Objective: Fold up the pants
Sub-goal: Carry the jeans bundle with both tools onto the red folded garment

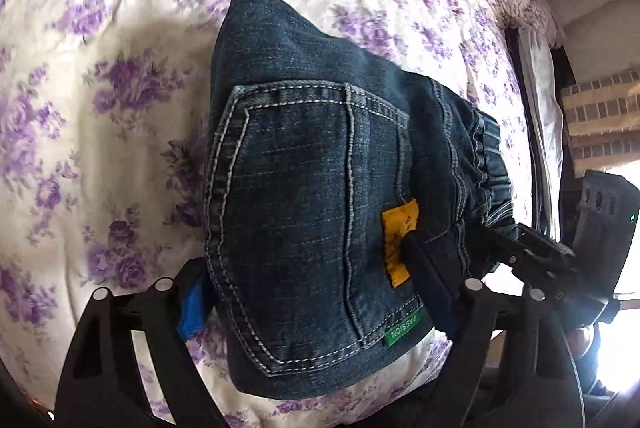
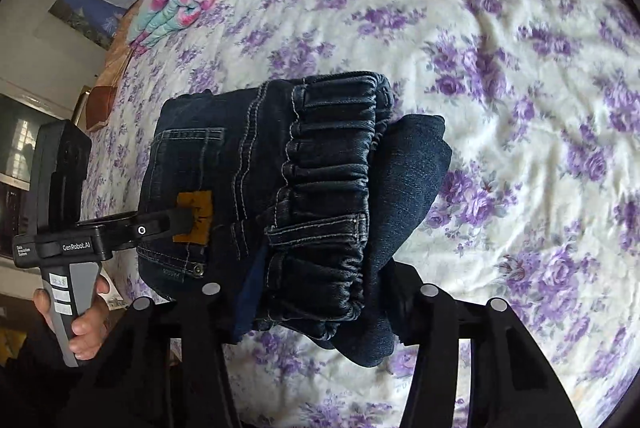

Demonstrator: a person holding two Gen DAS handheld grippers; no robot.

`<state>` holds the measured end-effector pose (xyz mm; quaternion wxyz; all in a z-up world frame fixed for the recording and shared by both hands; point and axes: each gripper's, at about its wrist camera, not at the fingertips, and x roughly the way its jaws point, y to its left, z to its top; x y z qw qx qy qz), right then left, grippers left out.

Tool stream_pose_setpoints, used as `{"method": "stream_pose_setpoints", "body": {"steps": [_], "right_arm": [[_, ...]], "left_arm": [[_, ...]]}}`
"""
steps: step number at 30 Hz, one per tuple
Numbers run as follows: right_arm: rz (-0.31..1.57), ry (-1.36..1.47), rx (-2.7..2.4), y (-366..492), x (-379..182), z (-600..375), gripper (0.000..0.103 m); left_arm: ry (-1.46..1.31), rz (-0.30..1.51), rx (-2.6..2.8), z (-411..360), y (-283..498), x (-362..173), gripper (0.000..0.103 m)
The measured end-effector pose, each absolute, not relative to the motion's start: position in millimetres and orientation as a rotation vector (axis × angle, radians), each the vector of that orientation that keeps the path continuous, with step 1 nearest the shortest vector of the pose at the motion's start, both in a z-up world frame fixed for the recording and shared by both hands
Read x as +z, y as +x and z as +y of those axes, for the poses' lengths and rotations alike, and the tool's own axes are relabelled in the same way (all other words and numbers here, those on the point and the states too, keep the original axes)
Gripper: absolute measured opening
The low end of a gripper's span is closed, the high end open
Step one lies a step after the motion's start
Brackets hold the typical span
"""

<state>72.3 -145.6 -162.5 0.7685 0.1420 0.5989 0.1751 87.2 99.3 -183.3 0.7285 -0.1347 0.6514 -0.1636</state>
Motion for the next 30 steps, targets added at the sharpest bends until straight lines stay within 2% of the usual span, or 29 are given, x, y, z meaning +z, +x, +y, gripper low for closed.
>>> {"method": "stream_pose_setpoints", "body": {"steps": [4,8,14,18,22,26,27,28,29,30], "right_arm": [[1.239,0.332,0.369,58.4,-138.0,-155.7,0.050],[1.168,0.334,0.355,86.0,-106.6,-166.4,0.050],[1.048,0.260,0.280,236.9,-61.3,-184.5,0.050],[1.015,0.239,0.208,338.5,-54.2,-200.4,0.050],[1.011,0.262,0.179,403.2,-69.7,-214.9,0.051],[1.097,0.289,0.168,436.6,-120.6,-218.2,0.051],[1.125,0.290,0.157,439.8,-136.8,-217.7,0.054],[1.143,0.283,0.141,440.8,-151.3,-217.5,0.063],[1.132,0.296,0.147,439.2,-158.5,-218.3,0.068],[1.123,0.324,0.157,438.2,-162.0,-220.6,0.075]], "left_arm": [[-0.198,1.366,-0.362,85.0,76.2,-142.2,0.078],[-0.204,1.327,-0.393,80.5,110.7,-112.4,0.077],[-0.179,1.255,-0.451,53.7,270.3,-81.6,0.077],[-0.135,1.231,-0.449,28.5,381.0,-75.9,0.077],[-0.109,1.211,-0.457,12.8,448.9,-84.6,0.077],[-0.112,1.277,-0.454,8.8,491.1,-132.7,0.077],[-0.120,1.316,-0.447,8.6,497.2,-151.0,0.078],[-0.122,1.345,-0.440,8.4,499.1,-168.6,0.083],[-0.128,1.345,-0.433,9.4,498.7,-179.9,0.087],[-0.157,1.335,-0.434,12.5,497.7,-184.0,0.094]]}}
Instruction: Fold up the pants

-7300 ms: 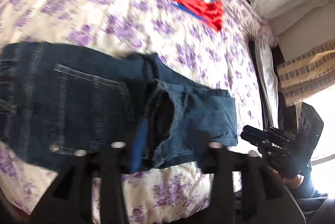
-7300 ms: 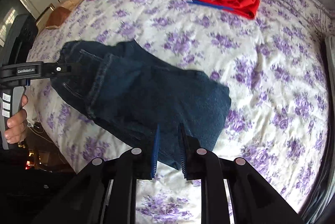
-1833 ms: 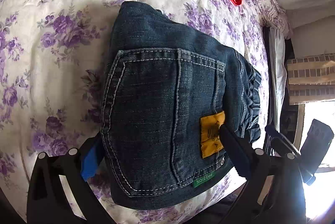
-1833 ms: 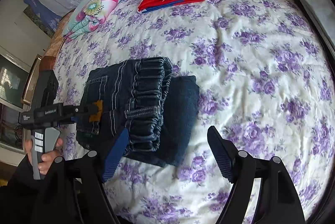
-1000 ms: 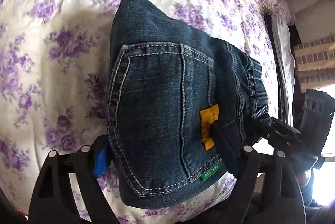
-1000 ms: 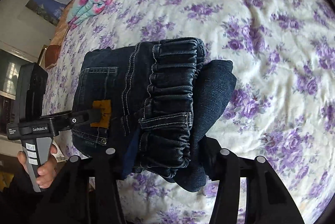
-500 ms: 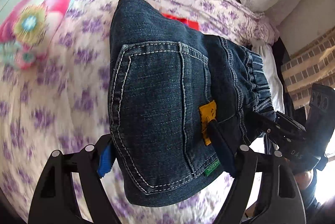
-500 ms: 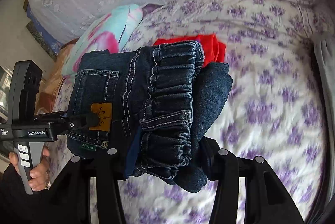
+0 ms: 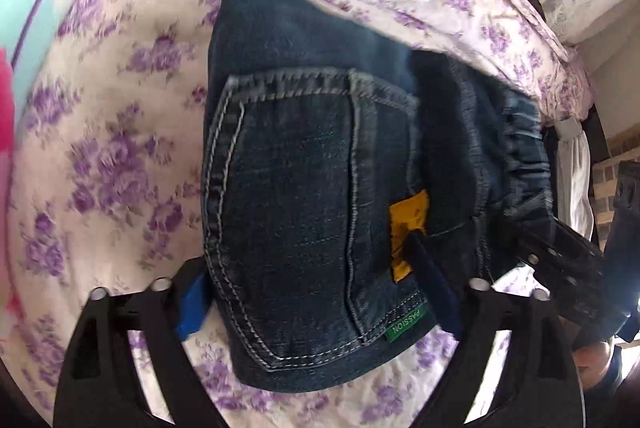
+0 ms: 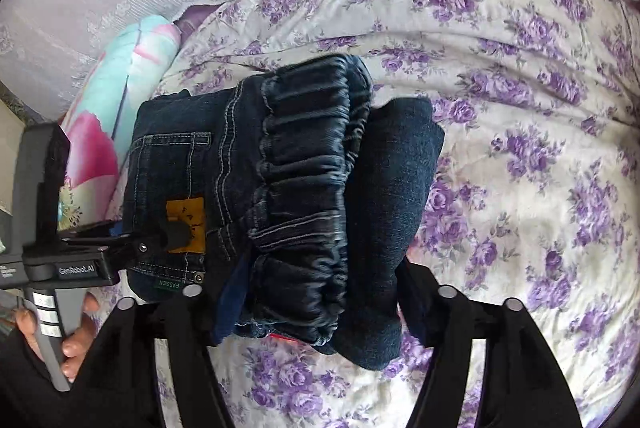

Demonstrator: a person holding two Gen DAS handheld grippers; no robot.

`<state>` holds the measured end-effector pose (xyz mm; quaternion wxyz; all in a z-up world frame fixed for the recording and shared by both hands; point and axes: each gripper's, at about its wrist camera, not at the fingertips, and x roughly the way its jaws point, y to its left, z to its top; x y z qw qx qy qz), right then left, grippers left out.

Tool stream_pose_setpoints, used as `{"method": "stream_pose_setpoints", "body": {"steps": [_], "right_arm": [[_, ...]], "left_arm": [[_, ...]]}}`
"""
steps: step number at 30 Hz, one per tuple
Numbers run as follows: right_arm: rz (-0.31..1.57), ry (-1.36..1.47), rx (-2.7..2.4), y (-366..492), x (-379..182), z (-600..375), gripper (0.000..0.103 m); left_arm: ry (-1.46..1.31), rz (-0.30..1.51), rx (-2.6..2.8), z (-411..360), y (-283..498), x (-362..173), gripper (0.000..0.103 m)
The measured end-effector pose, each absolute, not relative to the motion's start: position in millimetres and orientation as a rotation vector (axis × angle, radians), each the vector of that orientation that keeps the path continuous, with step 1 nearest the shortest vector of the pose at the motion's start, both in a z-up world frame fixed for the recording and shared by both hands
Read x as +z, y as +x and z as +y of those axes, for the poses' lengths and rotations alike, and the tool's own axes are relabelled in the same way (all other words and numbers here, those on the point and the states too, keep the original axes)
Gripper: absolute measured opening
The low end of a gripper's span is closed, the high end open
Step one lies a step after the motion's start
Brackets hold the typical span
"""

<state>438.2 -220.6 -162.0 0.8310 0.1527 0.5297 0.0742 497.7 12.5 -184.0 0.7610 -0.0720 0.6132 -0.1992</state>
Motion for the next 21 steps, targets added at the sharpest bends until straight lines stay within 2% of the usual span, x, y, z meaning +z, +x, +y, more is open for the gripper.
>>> {"method": "stream_pose_setpoints", "body": {"steps": [1,4,8,11,12,13,15,21], "right_arm": [[1.130,0.346,0.153,438.5,-164.3,-223.4,0.079],[1.158,0.369,0.151,441.9,-157.2,-229.1,0.079],[1.035,0.193,0.120,412.7,-93.2,-220.9,0.079],[0.953,-0.001,0.039,359.5,-46.9,-209.0,0.086],[0.933,-0.038,0.034,339.3,-36.1,-205.1,0.094],[0.924,-0.061,0.030,322.6,-28.5,-202.6,0.097],[0.927,-0.071,0.018,286.2,-19.1,-199.3,0.098],[0.981,0.075,-0.046,181.4,-6.2,-191.7,0.099]], "left_arm": [[-0.187,1.340,-0.438,15.1,498.6,-185.7,0.095],[-0.199,1.345,-0.417,18.1,498.8,-173.8,0.094],[-0.085,1.258,-0.387,20.8,460.9,-130.5,0.094],[0.041,1.181,-0.341,22.1,411.1,-92.8,0.094],[0.063,1.157,-0.323,22.4,391.8,-80.6,0.094],[0.070,1.141,-0.311,23.4,370.2,-70.9,0.095],[0.062,1.125,-0.256,28.4,325.0,-56.0,0.098],[-0.048,1.147,-0.106,37.8,195.1,-37.9,0.098]]}}
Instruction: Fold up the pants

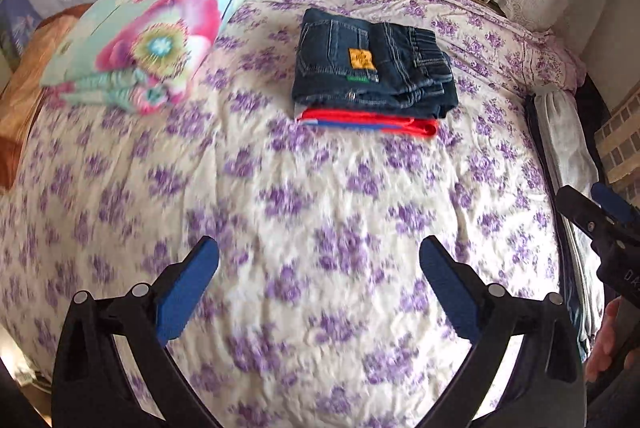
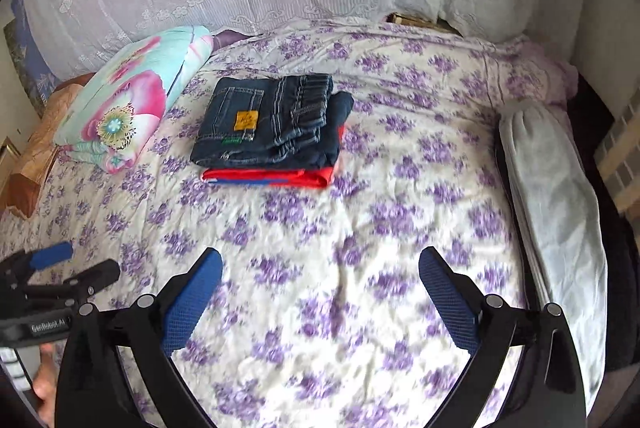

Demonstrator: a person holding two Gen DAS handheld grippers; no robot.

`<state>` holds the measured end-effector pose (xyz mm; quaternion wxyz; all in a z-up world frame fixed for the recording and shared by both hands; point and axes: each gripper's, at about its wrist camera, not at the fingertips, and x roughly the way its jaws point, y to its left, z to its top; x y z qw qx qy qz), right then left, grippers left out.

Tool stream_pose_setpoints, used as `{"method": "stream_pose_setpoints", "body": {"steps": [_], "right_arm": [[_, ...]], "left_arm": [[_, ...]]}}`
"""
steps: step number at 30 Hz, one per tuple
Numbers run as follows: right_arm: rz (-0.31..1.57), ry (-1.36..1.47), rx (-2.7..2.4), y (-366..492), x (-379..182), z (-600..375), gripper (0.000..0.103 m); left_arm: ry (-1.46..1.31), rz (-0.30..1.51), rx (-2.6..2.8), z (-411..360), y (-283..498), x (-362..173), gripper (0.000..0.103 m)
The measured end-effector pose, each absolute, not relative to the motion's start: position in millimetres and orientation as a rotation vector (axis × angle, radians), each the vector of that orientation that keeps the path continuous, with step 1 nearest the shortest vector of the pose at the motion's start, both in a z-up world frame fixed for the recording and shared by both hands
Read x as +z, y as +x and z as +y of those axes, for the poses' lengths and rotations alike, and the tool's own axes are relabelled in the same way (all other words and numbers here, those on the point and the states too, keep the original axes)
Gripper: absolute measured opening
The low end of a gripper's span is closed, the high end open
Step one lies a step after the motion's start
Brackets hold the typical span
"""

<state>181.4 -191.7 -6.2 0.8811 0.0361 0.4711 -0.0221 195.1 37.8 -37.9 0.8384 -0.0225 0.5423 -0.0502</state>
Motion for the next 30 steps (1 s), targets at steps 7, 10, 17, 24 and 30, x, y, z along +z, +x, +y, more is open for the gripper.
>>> {"method": "stream_pose_setpoints", "body": {"steps": [7,10,17,24,30], "right_arm": [[0.959,0.061,-0.014,100.5,17.2,-177.7,0.099],[0.948,0.072,-0.003,81.7,29.0,-176.8,0.099],[0.918,0.048,0.022,55.8,45.2,-171.6,0.099],[0.918,0.048,0.016,50.4,48.9,-173.1,0.099],[0.921,0.051,0.013,50.7,48.1,-173.9,0.099]], "left_arm": [[0.029,1.075,0.000,34.8,114.8,0.0,0.098],[0.038,1.027,0.008,31.9,100.1,18.3,0.098],[0.035,0.982,0.000,25.8,80.4,37.2,0.098],[0.034,0.988,-0.017,18.7,79.0,36.5,0.098],[0.052,0.984,-0.025,13.0,81.5,35.6,0.098]]}}
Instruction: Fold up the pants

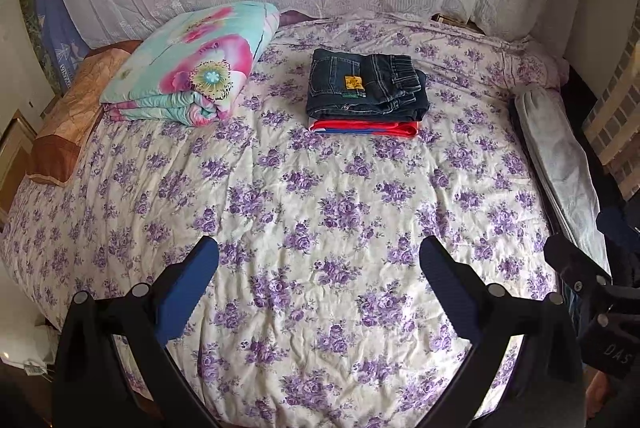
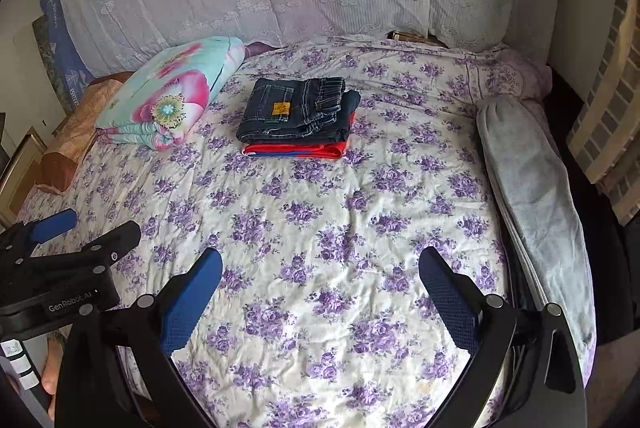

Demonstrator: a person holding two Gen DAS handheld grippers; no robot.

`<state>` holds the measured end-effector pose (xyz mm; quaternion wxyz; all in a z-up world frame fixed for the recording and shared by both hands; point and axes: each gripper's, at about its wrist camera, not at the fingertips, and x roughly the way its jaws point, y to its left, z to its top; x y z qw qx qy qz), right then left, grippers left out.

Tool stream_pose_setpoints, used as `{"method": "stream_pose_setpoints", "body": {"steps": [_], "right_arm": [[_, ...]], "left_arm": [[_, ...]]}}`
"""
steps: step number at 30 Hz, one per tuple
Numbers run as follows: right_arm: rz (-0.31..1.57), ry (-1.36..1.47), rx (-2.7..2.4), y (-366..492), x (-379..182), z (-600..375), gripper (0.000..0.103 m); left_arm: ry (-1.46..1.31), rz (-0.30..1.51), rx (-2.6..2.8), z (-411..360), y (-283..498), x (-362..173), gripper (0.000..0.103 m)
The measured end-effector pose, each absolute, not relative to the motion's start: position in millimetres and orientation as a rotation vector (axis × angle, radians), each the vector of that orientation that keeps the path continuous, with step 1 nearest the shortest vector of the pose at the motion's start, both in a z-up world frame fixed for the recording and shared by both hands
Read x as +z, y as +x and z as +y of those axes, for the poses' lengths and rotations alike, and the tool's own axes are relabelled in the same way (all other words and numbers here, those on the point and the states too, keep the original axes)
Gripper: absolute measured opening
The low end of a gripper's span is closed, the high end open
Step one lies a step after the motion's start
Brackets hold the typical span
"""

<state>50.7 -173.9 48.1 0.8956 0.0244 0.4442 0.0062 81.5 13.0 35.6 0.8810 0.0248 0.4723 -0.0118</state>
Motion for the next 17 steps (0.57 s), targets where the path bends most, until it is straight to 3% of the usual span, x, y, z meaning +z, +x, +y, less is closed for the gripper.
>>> {"method": "stream_pose_setpoints", "body": {"steps": [17], "right_arm": [[0.924,0.064,0.016,62.4,44.1,-181.4,0.099]], "left_arm": [[0.040,1.003,-0.038,7.4,95.2,33.9,0.098]]}}
